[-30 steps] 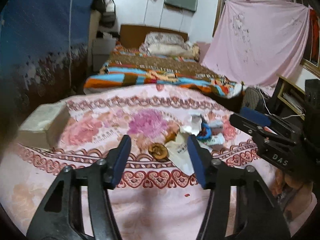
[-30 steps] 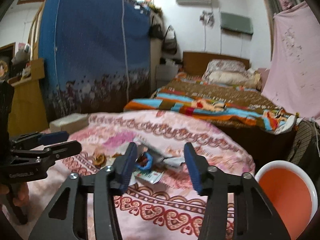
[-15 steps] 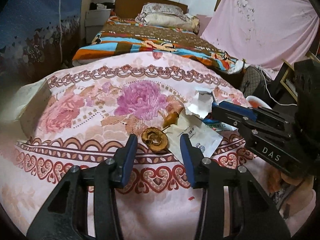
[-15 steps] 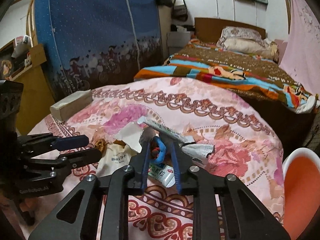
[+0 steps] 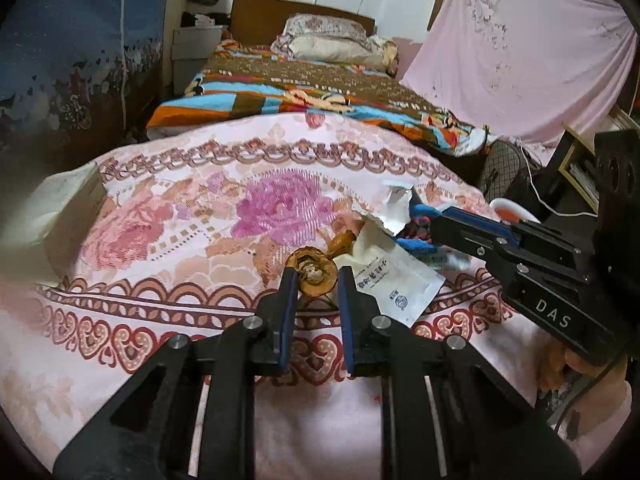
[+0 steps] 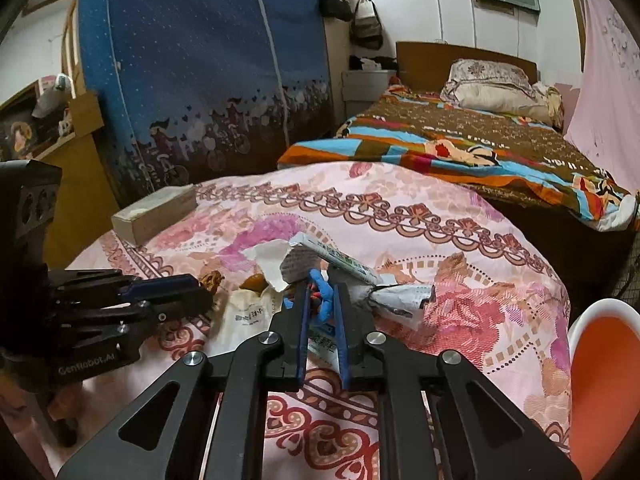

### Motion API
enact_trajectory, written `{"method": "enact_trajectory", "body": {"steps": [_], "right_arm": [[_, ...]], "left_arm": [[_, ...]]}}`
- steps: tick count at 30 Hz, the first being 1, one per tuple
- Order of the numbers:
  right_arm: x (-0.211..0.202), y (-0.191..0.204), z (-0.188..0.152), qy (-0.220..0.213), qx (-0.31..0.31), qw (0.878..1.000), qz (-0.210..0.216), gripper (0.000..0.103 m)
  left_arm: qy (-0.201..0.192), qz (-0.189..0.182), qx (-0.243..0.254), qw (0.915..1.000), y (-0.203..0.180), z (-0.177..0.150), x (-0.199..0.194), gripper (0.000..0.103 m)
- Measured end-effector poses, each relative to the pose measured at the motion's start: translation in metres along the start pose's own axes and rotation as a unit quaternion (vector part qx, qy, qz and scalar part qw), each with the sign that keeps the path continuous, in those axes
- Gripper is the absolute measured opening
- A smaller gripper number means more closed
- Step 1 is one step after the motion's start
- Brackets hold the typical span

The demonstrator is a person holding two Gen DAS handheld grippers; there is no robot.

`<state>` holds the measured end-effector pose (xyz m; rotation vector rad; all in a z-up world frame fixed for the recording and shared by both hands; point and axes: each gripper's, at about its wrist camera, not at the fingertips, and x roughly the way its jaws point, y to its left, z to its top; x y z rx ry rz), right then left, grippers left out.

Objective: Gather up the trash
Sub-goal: 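Grasp the brown round lid with the left tool while the right tool grasps blue-capped scrap, then carry the brown lid and blue-capped scrap over the orange basin with both tools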

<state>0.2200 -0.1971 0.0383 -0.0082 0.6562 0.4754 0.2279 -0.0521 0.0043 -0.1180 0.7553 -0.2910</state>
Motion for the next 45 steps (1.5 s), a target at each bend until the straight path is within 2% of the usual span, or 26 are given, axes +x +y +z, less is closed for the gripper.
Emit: {"method": "enact_trajectory", "body": {"steps": [9,15,24,32,37,45], "right_arm": [[-0.027,0.002,-0.003,-0.064,-0.002,0.998,-0.003,0.01],[-0.055,0.005,-0.008,-0.135,-0.012,0.991,-0.016,0.01],[-0.092,0.005,-0.016,-0.237,-0.015,0.97,-0.046,0.01],[-0.128,-0.011,-0.022,-0.319,-0.002,0.943,-0.095,0.01],[-0.146,-0.03,-0.027,-0.345,0.022,0.93,-0.125,0.01],[-0.17,-0.057,-0.039,-0.362,0.062,0.911,-0.187,0.01]], "left_arm": [[-0.063,0.001,0.014,0.9979,-0.007,-0.001,-0.022,0.004],[-0.109,0.008,0.046,0.9929,-0.021,-0.002,-0.038,0.004],[-0.195,0.009,0.093,0.9763,-0.055,0.002,-0.065,0.005],[-0.252,-0.006,0.143,0.9572,-0.096,0.009,-0.077,0.005],[-0.264,-0.027,0.167,0.9495,-0.12,0.013,-0.077,0.005],[-0.263,-0.076,0.212,0.9383,-0.163,0.022,-0.067,0.005]]}}
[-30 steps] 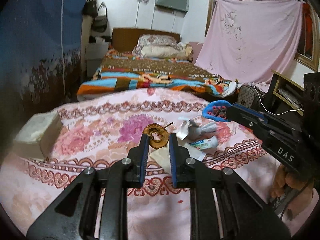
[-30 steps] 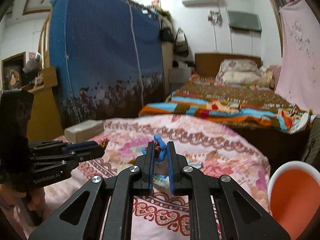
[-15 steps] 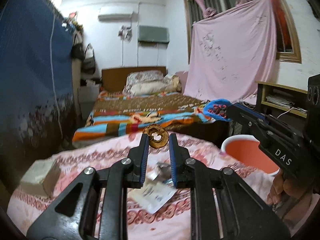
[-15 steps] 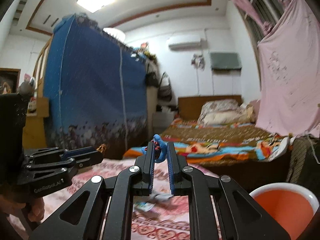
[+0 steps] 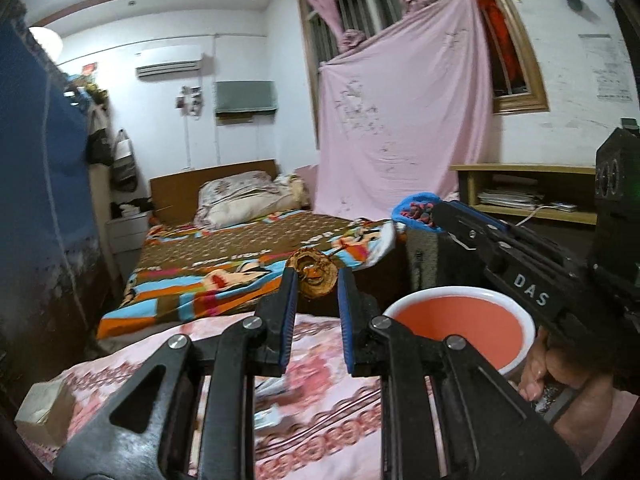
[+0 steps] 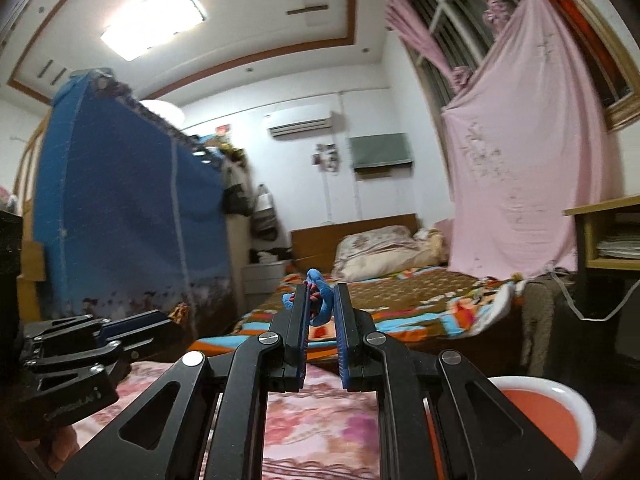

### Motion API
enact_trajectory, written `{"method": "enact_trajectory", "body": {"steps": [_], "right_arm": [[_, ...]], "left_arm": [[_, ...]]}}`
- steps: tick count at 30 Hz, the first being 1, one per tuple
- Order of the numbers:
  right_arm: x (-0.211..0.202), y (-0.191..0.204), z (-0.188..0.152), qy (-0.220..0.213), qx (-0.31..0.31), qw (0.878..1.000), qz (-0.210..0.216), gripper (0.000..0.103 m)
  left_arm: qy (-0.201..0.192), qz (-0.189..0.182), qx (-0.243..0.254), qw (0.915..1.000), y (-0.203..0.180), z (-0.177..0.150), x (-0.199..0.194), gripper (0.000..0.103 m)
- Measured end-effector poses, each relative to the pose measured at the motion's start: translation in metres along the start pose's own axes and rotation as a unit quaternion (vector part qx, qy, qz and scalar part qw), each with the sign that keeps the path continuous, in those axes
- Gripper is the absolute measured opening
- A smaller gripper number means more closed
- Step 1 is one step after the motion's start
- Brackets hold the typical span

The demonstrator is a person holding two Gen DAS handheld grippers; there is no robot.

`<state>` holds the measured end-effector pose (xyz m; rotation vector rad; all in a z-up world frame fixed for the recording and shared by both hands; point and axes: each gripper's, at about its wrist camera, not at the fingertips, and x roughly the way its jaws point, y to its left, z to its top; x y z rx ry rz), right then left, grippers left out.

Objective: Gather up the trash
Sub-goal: 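Carry the brown lid and blue-capped scrap over the orange basin with both tools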

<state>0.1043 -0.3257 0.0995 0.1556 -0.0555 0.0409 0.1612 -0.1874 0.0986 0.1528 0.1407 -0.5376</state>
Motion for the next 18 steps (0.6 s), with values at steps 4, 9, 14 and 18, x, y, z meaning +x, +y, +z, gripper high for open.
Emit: {"method": "enact_trajectory", "body": {"steps": [4,9,14,18], "right_arm": [[-0.003,-0.02,0.001,0.001,0.012,0.999,-0.032,0.01],[-0.003,-0.042,-0.001,0.009,0.031,0.997,-0.072,0.01],[-0.002,-0.061,-0.004,0.023,0.046,0.993,-0.109,0.01],[0.0,-0.075,-0.009,0.037,0.061,0.989,-0.13,0.01]], "left_arm": [[0.002,-0.024,0.006,0.9997,-0.016,0.004,0.01,0.005],[0.014,-0.061,0.006,0.9981,-0.036,0.007,0.026,0.005],[0.036,-0.09,-0.005,0.9953,-0.05,0.007,0.044,0.005],[0.052,-0.108,-0.015,0.9927,-0.057,0.007,0.056,0.005]]}}
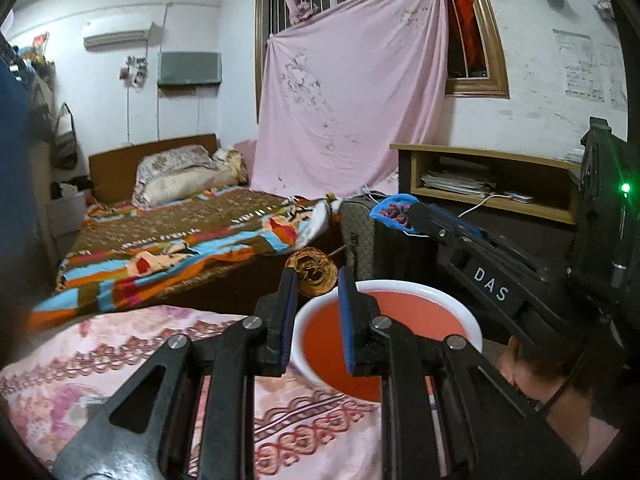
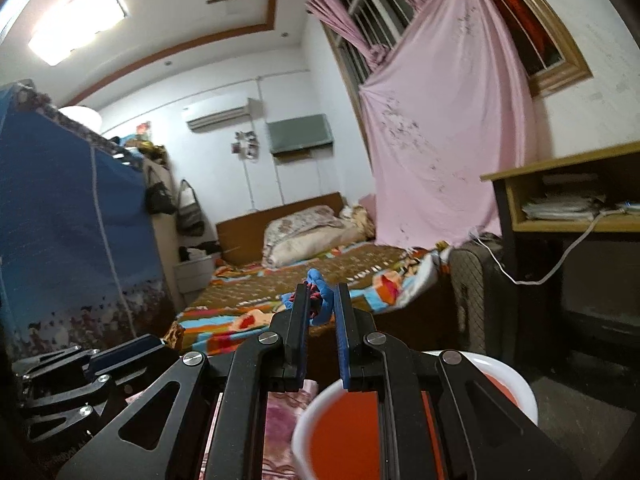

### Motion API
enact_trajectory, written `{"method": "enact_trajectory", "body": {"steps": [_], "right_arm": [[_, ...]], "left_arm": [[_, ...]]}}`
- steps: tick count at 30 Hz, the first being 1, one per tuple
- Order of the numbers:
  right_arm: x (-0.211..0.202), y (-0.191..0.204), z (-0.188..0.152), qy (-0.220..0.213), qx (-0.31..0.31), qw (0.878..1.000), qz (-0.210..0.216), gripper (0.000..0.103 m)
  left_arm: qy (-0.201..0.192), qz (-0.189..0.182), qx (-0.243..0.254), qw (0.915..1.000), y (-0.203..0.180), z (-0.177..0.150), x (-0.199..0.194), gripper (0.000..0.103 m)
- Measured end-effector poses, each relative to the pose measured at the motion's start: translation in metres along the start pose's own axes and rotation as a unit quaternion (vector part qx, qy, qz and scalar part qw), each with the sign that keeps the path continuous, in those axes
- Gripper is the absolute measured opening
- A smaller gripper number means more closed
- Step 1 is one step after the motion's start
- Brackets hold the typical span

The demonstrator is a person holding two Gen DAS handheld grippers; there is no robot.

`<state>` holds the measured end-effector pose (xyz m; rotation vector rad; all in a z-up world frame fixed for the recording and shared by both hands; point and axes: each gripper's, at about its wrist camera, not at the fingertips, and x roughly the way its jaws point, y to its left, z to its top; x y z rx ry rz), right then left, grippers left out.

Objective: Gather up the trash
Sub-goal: 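Carry the brown lid and blue-capped scrap over the orange basin with both tools, then open both tools over the basin to drop the items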

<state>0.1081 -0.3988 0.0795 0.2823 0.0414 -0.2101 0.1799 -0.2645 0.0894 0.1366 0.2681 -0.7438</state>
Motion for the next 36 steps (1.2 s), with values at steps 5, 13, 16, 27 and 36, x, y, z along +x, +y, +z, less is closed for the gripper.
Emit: {"method": "enact_trajectory", "body": {"steps": [5,13,16,27,36], "right_arm": [[0.001,-0.014,-0.001,0.01,0.016,1.0,-0.017,0.011],[0.009,-0.031,-0.005,0.045,0.039,0.997,-0.044,0.012],[0.013,-0.035,-0.008,0.058,0.046,0.996,-0.049,0.012],[0.019,-0.04,-0.013,0.083,0.059,0.993,-0.054,0.03],[0.016,-0.034,-0.011,0.06,0.052,0.996,-0.041,0.046]], "left_arm": [[0.025,-0.024,-0.015,0.9993,-0.006,0.002,0.019,0.005],[0.082,-0.059,-0.051,0.9935,-0.012,-0.001,0.05,0.005],[0.1,-0.064,-0.063,0.9909,-0.013,-0.002,0.058,0.006],[0.106,-0.046,-0.082,0.99,-0.007,-0.004,0.054,0.02],[0.072,0.022,-0.111,0.991,0.019,-0.002,0.033,0.032]]}}
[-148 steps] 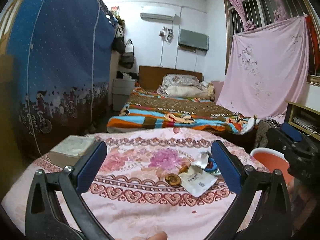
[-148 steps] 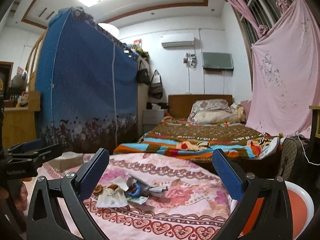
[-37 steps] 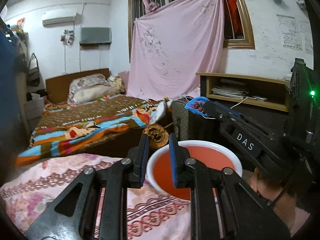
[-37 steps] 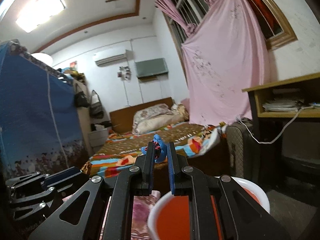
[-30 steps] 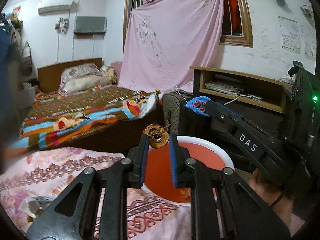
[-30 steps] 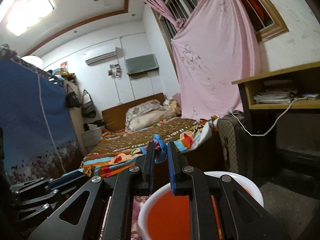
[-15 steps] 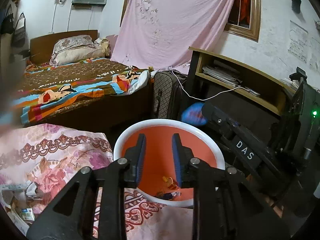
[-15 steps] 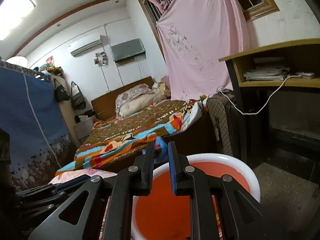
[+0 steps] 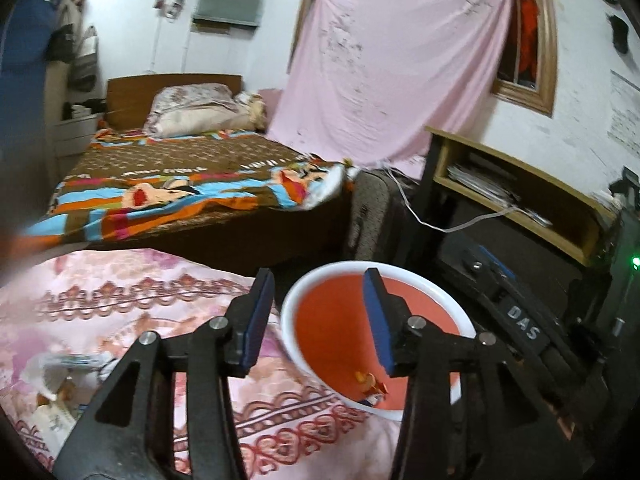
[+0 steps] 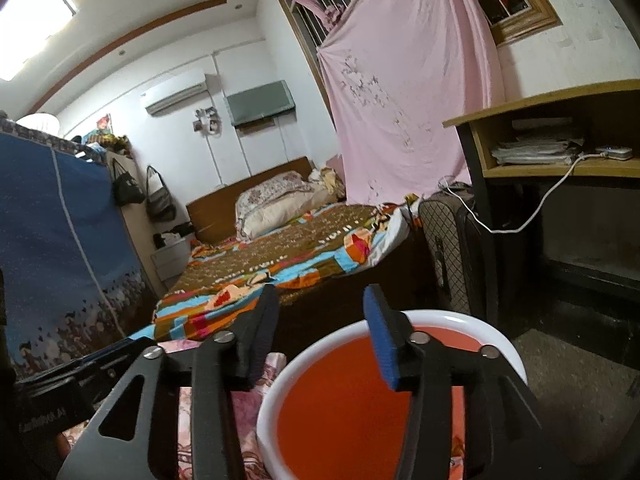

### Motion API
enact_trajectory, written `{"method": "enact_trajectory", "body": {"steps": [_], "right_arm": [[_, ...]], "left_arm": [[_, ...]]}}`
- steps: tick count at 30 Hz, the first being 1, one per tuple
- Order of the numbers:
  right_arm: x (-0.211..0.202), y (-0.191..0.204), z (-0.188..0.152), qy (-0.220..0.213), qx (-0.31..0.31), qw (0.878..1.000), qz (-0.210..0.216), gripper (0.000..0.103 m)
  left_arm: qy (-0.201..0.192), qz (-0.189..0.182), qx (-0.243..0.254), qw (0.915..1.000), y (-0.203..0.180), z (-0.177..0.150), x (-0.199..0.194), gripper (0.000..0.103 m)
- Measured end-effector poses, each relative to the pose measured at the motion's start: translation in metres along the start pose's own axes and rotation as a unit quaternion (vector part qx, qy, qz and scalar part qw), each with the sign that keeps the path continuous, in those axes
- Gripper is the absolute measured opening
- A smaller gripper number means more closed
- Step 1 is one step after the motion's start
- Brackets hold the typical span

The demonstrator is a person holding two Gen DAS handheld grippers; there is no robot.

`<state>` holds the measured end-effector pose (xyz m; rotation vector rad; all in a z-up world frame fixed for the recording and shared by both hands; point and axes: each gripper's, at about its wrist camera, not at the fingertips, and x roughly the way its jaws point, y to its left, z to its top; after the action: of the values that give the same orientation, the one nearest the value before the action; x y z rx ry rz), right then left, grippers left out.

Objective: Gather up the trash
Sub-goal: 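Open both tools over the basin to drop the items, then move both open tools back over the trash on the quilt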

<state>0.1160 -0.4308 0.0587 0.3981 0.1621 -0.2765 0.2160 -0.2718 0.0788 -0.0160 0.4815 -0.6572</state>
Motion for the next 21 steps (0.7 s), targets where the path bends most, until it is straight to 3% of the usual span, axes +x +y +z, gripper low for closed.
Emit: {"method": "enact_trajectory", "body": {"steps": [5,7,9,13,15,17,21], "right_arm": [[-0.004,0.011,0.002,-0.017,-0.015,1.0,0.011,0.048],[-0.004,0.016,0.001,-0.022,-0.022,0.999,0.015,0.053],[-0.005,0.021,0.002,-0.027,-0.028,0.999,0.016,0.079],[-0.01,0.03,0.002,-0.047,-0.035,0.998,0.028,0.085],[-0.011,0.033,0.002,-0.053,-0.039,0.997,0.032,0.094],[-0.012,0.037,0.0,-0.06,-0.041,0.997,0.035,0.103],[-0.017,0.045,-0.001,-0.074,-0.048,0.995,0.046,0.103]], "left_arm": [[-0.018,0.03,-0.015,0.9993,0.016,0.001,-0.012,0.038],[-0.027,0.048,-0.02,0.9983,0.022,0.0,-0.018,0.045],[-0.035,0.065,-0.024,0.997,0.028,-0.002,-0.025,0.055],[-0.062,0.103,-0.039,0.9919,0.041,-0.006,-0.04,0.079],[-0.074,0.12,-0.045,0.989,0.047,-0.008,-0.046,0.089],[-0.09,0.144,-0.054,0.984,0.055,-0.013,-0.055,0.091],[-0.106,0.167,-0.064,0.9782,0.065,-0.019,-0.069,0.092]]}}
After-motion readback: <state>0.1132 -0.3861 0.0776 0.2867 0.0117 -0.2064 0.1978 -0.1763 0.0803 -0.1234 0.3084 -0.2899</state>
